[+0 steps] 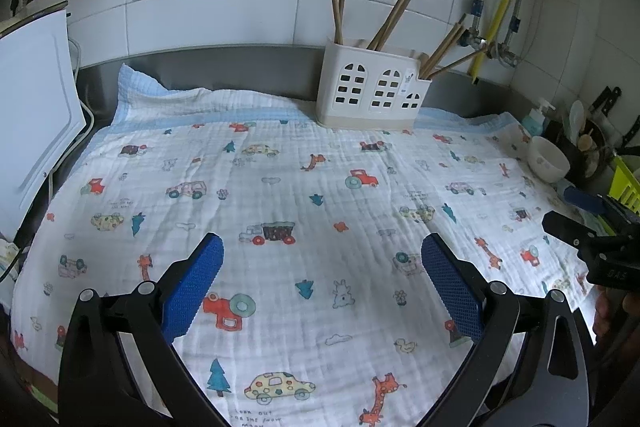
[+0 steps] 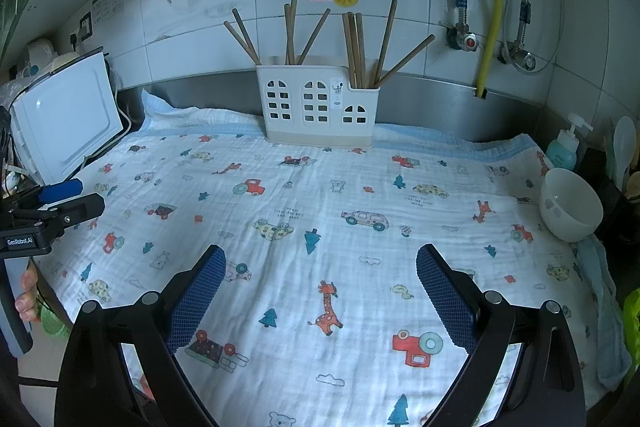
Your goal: Organize utensils
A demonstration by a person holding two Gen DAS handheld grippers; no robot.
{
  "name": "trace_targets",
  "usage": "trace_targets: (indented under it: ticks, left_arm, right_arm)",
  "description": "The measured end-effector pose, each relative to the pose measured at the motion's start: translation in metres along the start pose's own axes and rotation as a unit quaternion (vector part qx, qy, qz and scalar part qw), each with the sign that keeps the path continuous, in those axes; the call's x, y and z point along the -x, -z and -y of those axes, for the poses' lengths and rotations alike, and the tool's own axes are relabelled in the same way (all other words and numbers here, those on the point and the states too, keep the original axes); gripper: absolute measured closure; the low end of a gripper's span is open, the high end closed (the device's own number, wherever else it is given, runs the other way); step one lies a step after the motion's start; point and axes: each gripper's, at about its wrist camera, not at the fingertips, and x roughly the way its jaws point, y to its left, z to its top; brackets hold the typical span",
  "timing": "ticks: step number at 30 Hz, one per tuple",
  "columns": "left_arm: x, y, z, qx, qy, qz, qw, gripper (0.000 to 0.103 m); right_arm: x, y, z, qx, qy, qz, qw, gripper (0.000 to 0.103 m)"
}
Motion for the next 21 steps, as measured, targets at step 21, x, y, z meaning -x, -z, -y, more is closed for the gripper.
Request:
trace_targets:
  ticks: [21]
  left_arm:
    - [0.0045,-0.0014,0.0029,-0.001,0.011,0.014,0.9998,0.005]
  right_arm:
    - [-0.0009,0.0006,0.0006,0.001,0.0,0.0,1.0,0.01]
